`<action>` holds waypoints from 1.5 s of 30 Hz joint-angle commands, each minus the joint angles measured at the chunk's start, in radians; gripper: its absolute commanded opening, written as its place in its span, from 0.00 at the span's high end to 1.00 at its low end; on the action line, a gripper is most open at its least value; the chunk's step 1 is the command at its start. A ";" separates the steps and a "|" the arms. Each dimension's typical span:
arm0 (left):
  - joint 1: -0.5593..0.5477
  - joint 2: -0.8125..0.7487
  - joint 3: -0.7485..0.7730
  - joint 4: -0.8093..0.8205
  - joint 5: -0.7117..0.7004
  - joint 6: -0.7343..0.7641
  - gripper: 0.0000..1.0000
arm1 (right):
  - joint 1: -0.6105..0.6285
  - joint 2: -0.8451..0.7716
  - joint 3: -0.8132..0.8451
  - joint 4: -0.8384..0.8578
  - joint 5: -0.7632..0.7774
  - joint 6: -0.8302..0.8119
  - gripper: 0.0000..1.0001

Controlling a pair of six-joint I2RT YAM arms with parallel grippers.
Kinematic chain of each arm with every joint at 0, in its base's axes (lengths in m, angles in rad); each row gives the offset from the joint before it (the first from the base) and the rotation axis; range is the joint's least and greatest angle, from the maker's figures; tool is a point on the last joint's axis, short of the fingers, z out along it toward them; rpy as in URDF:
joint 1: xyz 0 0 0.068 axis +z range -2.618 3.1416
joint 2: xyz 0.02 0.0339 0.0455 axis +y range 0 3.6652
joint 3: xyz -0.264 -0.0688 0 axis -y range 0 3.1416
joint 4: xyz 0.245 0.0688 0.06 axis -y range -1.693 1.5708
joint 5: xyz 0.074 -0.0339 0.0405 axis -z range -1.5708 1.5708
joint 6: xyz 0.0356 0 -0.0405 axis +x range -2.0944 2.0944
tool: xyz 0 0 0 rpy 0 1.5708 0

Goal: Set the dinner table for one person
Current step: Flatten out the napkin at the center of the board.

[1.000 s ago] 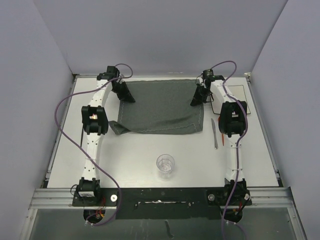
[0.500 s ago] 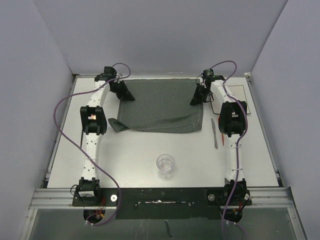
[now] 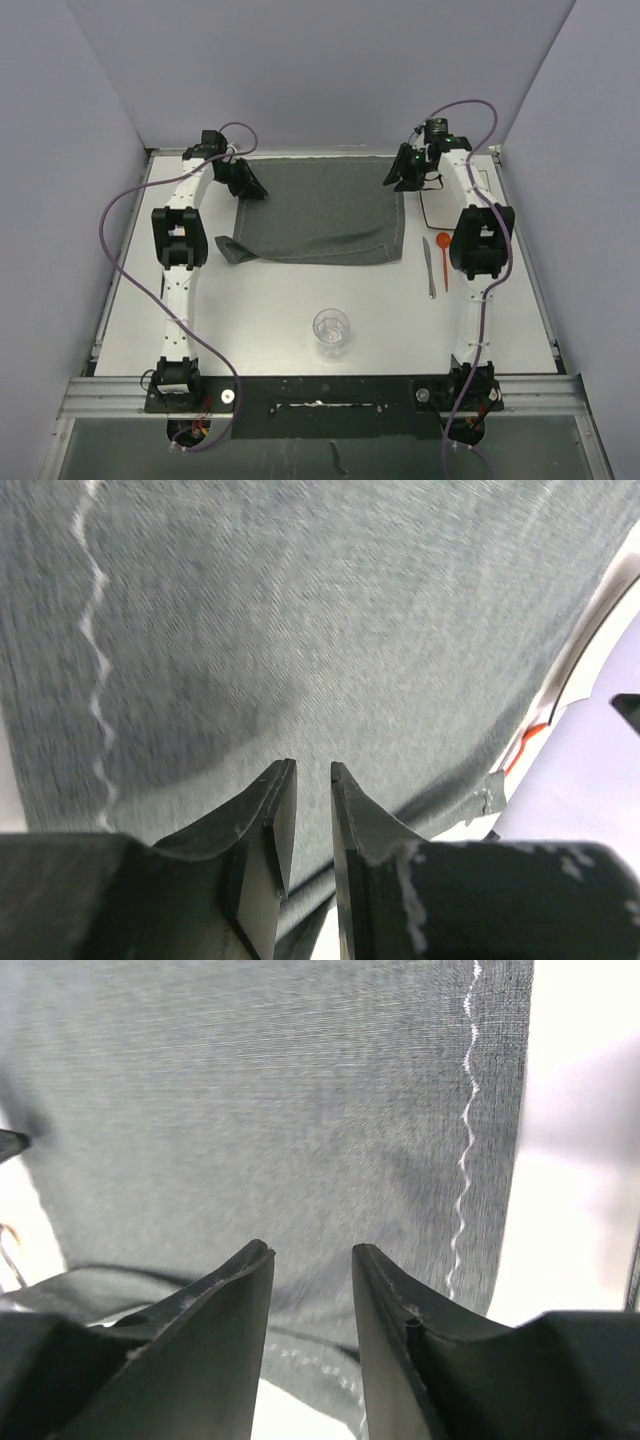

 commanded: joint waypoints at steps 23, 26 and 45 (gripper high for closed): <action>-0.471 -0.241 -0.185 -0.193 -0.259 0.239 1.00 | 0.074 -0.465 -0.686 -0.134 -0.047 -0.176 0.64; -0.490 -0.218 -0.173 -0.194 -0.271 0.232 1.00 | 0.076 -0.468 -0.692 -0.138 -0.041 -0.181 0.64; -0.504 -0.071 -0.087 -0.212 -0.301 0.212 1.00 | 0.076 -0.434 -0.643 -0.105 0.095 -0.181 0.67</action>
